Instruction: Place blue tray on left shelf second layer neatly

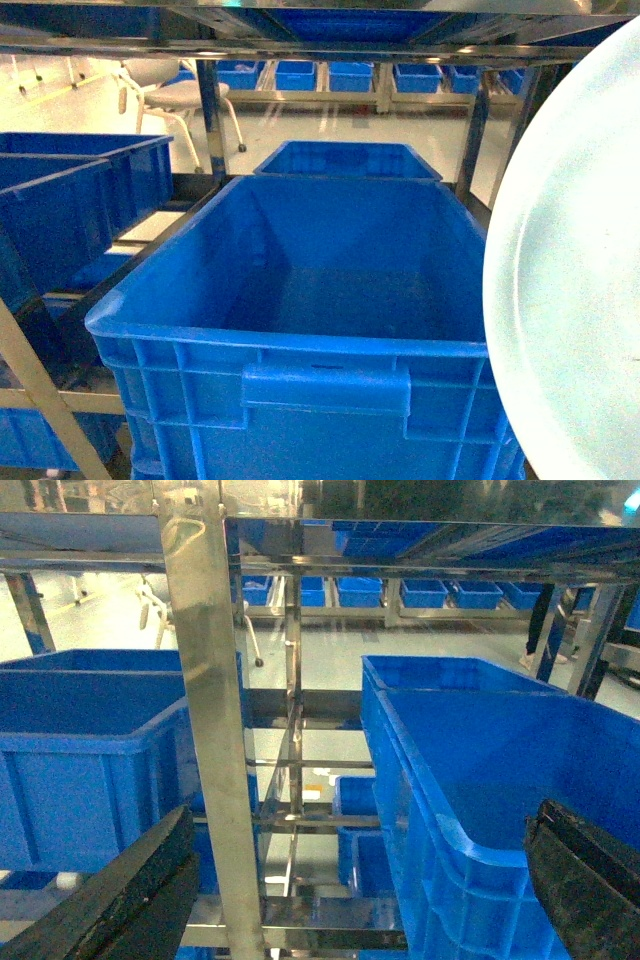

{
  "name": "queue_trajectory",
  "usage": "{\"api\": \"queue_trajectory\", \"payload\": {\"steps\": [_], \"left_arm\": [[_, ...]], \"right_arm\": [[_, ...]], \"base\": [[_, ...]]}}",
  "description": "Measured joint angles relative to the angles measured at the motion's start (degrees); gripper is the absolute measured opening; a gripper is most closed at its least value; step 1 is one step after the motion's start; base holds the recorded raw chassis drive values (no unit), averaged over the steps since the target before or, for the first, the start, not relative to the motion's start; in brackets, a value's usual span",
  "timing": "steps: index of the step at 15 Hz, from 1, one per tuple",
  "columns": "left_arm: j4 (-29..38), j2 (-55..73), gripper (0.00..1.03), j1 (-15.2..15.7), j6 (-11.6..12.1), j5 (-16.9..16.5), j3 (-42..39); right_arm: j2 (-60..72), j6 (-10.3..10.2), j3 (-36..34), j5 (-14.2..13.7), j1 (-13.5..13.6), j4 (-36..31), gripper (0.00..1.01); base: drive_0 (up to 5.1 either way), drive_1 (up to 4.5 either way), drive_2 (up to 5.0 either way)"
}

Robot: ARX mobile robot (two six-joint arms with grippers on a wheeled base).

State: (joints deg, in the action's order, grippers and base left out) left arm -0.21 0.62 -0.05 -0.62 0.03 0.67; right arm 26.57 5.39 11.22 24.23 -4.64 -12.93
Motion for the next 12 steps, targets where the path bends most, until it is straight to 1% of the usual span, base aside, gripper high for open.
{"api": "queue_trajectory", "payload": {"steps": [2, 4, 7, 12], "left_arm": [[0.00, 0.00, 0.98, 0.00, 0.00, 0.00, 0.00], [0.00, 0.00, 0.98, 0.00, 0.00, -0.02, 0.00], [0.00, 0.00, 0.98, 0.00, 0.00, -0.02, 0.00], [0.00, 0.00, 0.98, 0.00, 0.00, -0.02, 0.00]], "right_arm": [[0.92, 0.00, 0.07, -1.68, 1.95, 1.27, 0.02], [3.45, 0.02, 0.52, -1.46, 2.51, 0.74, 0.02], [11.67, 0.00, 3.56, -0.59, 2.80, -5.38, 0.02], [17.86, 0.24, 4.92, -0.55, 3.93, -9.35, 0.02]], "base": [[0.0, 0.00, 0.0], [0.0, 0.00, 0.0], [0.0, 0.00, 0.0], [0.0, 0.00, 0.0]]}}
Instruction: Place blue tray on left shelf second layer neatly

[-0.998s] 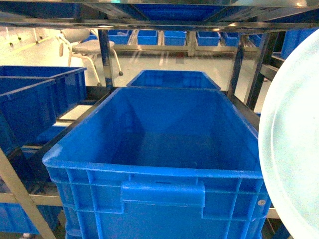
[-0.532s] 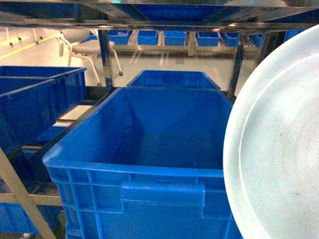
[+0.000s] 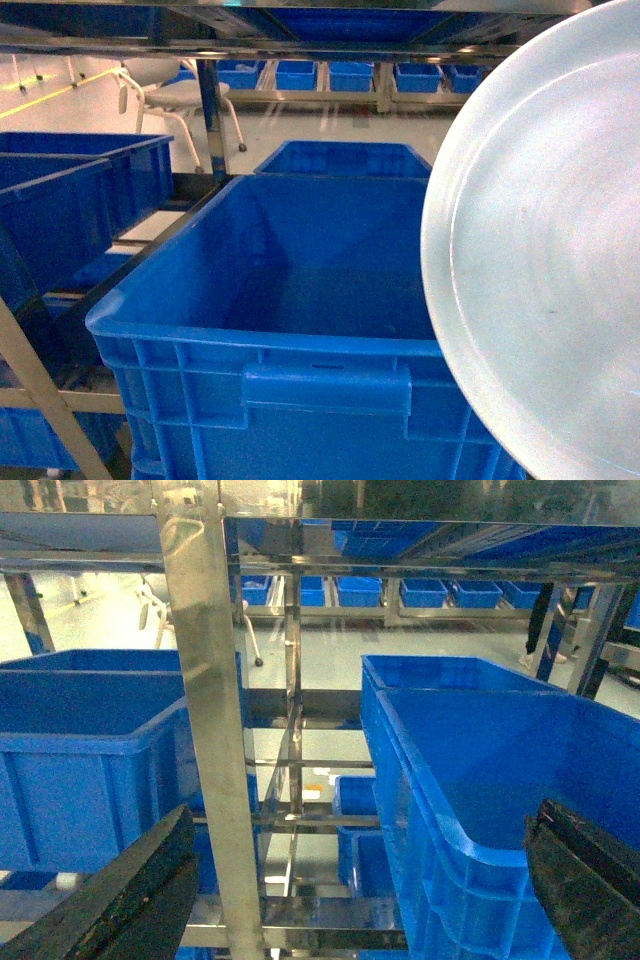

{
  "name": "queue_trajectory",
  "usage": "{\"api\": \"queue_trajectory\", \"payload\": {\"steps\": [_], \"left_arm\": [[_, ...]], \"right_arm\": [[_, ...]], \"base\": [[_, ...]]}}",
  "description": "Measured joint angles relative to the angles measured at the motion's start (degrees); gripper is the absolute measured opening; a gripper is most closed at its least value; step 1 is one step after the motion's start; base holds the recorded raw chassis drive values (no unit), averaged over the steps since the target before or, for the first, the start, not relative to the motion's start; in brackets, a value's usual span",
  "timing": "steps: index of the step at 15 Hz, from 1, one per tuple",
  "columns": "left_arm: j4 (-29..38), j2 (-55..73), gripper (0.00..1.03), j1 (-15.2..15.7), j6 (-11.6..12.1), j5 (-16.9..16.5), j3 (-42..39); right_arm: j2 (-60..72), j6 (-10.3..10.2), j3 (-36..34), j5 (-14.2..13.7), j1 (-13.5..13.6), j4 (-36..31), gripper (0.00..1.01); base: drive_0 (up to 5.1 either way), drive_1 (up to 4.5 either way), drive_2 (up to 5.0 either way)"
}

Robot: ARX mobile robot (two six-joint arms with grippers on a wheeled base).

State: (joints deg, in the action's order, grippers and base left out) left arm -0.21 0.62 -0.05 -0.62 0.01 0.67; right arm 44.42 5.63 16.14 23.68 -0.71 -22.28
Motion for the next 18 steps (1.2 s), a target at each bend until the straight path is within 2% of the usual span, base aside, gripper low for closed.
{"api": "queue_trajectory", "payload": {"steps": [2, 7, 13, 18], "left_arm": [[0.02, 0.00, 0.98, 0.00, 0.00, 0.02, 0.00], [0.00, 0.00, 0.98, 0.00, -0.02, 0.02, 0.00], [0.00, 0.00, 0.98, 0.00, 0.00, 0.02, 0.00], [0.02, 0.00, 0.98, 0.00, 0.00, 0.02, 0.00]], "right_arm": [[6.75, 0.13, 1.33, -0.17, 0.07, -4.42, 0.02], [20.39, 0.68, 4.24, -3.02, 3.87, -13.29, 0.02], [26.99, 0.90, 7.39, -5.51, 7.56, -16.94, 0.02], [44.26, 1.46, 15.41, -9.33, 9.44, -23.98, 0.02]], "base": [[0.0, 0.00, 0.0], [0.0, 0.00, 0.0], [0.0, 0.00, 0.0], [0.0, 0.00, 0.0]]}}
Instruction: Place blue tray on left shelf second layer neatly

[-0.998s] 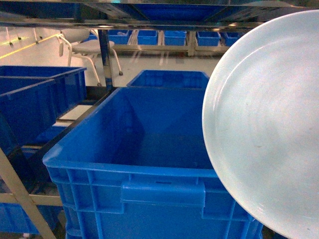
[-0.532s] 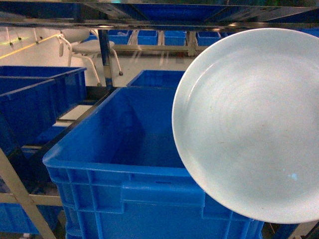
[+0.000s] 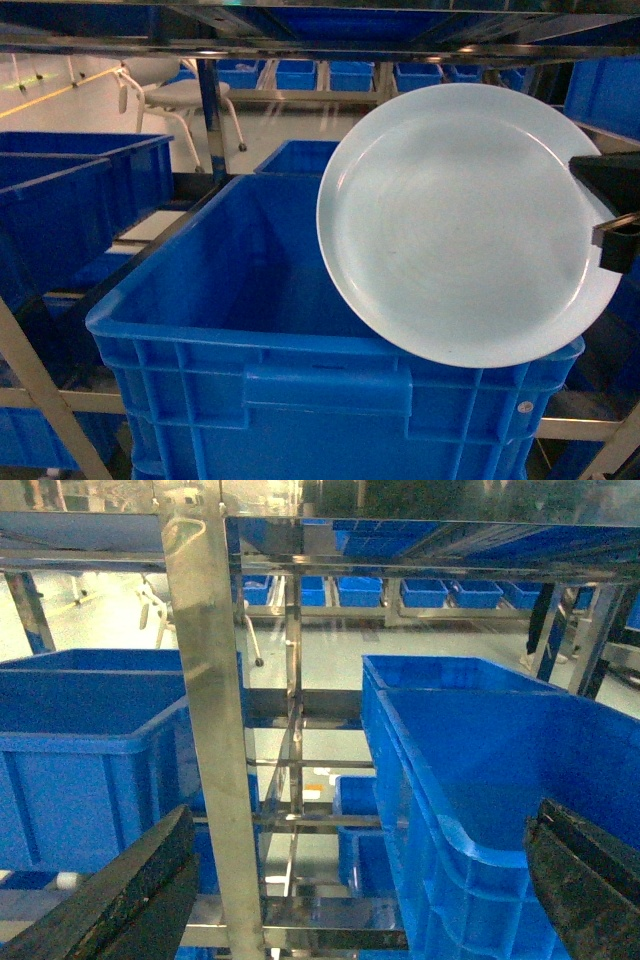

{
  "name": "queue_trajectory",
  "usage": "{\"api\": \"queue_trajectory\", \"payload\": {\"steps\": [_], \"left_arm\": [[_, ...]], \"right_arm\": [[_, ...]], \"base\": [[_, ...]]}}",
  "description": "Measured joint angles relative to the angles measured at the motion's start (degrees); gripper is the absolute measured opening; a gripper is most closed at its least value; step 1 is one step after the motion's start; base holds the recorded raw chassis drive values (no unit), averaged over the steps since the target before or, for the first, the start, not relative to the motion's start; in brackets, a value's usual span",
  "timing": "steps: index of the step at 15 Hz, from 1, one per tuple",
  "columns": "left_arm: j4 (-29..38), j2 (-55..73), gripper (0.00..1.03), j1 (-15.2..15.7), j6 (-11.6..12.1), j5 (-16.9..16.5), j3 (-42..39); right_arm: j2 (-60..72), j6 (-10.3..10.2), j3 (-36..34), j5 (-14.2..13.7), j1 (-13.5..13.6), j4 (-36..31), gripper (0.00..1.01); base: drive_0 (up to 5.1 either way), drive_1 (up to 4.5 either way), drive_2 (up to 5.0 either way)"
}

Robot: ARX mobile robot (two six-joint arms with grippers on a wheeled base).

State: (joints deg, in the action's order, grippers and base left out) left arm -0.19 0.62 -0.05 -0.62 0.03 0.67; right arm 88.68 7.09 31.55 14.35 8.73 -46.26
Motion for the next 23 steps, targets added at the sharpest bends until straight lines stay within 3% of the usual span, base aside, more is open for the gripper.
{"api": "queue_trajectory", "payload": {"steps": [5, 7, 17, 23], "left_arm": [[-0.02, 0.00, 0.98, 0.00, 0.00, 0.00, 0.00], [0.00, 0.00, 0.98, 0.00, 0.00, 0.00, 0.00], [0.00, 0.00, 0.98, 0.00, 0.00, 0.00, 0.00], [-0.02, 0.00, 0.98, 0.00, 0.00, 0.00, 0.00]], "right_arm": [[9.01, 0.24, 7.82, -0.94, 1.01, -0.35, 0.02], [10.62, 1.07, 8.50, -0.87, 1.51, -0.33, 0.02], [17.79, 1.14, 11.80, -4.35, 5.99, -0.94, 0.02], [18.23, 1.38, 13.81, -4.50, 7.72, -0.04, 0.02]], "base": [[0.0, 0.00, 0.0], [0.0, 0.00, 0.0], [0.0, 0.00, 0.0], [0.0, 0.00, 0.0]]}}
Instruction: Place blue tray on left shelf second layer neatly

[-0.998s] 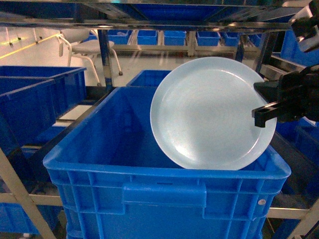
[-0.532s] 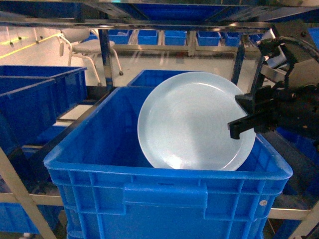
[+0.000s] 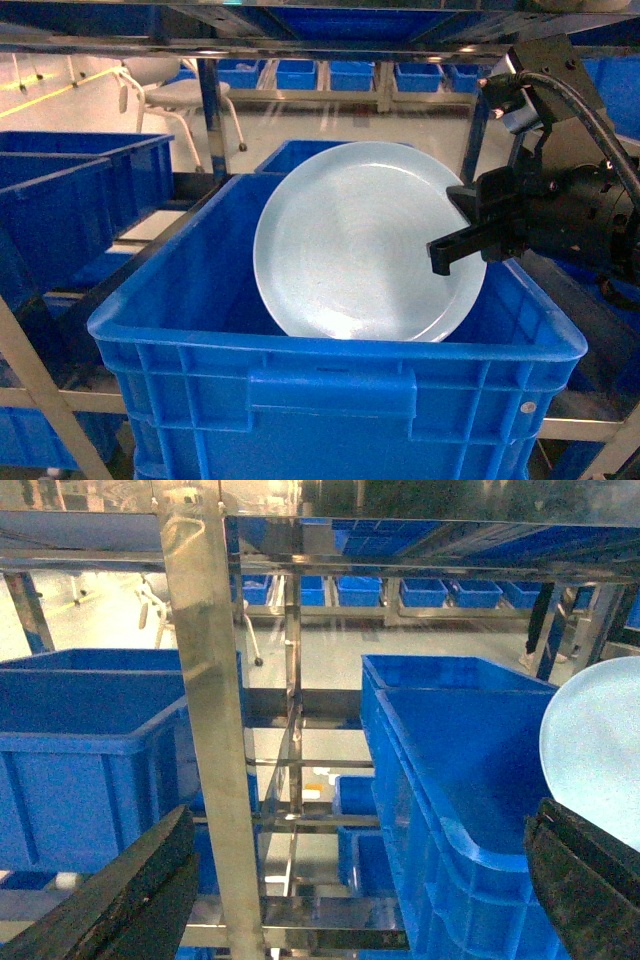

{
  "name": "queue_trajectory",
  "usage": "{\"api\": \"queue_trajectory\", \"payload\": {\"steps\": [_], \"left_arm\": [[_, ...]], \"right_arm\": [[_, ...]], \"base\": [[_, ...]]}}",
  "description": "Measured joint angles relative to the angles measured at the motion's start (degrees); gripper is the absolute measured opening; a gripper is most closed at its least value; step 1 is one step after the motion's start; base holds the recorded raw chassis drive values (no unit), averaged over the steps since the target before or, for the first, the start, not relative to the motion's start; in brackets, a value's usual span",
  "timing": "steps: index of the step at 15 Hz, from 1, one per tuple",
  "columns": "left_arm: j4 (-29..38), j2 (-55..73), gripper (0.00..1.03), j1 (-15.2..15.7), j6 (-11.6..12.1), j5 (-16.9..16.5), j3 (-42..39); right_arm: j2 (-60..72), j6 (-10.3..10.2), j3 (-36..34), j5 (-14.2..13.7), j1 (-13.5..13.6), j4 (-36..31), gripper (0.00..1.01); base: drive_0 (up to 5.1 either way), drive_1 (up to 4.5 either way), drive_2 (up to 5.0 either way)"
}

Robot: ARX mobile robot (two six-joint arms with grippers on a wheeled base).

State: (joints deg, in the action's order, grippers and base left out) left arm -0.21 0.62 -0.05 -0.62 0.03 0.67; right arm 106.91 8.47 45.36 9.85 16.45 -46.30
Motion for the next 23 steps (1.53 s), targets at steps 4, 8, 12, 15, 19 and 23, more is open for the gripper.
{"api": "queue_trajectory", "payload": {"steps": [4, 8, 12, 15, 19, 23], "left_arm": [[0.00, 0.00, 0.98, 0.00, 0.00, 0.00, 0.00], [0.00, 0.00, 0.98, 0.00, 0.00, 0.00, 0.00], [0.00, 0.00, 0.98, 0.00, 0.00, 0.00, 0.00], [0.00, 0.00, 0.98, 0.00, 0.00, 0.00, 0.00], [0.00, 0.00, 0.98, 0.00, 0.00, 0.00, 0.00], [0.00, 0.00, 0.98, 0.00, 0.00, 0.00, 0.00]], "right_arm": [[0.00, 0.13, 0.20, 0.22, 0.07, -0.04, 0.41], [-1.42, -0.52, -4.02, 0.22, 0.59, -1.77, 0.96], [-7.45, -0.92, -9.18, 0.22, 3.21, -2.19, 0.98], [-12.28, -0.94, -11.34, -0.09, 4.02, -2.21, 0.98], [-27.28, -1.57, -17.05, 0.96, 4.57, 3.93, 0.98], [-45.94, -2.67, -25.09, 0.94, 3.96, 12.13, 0.98]], "base": [[0.0, 0.00, 0.0], [0.0, 0.00, 0.0], [0.0, 0.00, 0.0], [0.0, 0.00, 0.0], [0.0, 0.00, 0.0], [0.0, 0.00, 0.0]]}}
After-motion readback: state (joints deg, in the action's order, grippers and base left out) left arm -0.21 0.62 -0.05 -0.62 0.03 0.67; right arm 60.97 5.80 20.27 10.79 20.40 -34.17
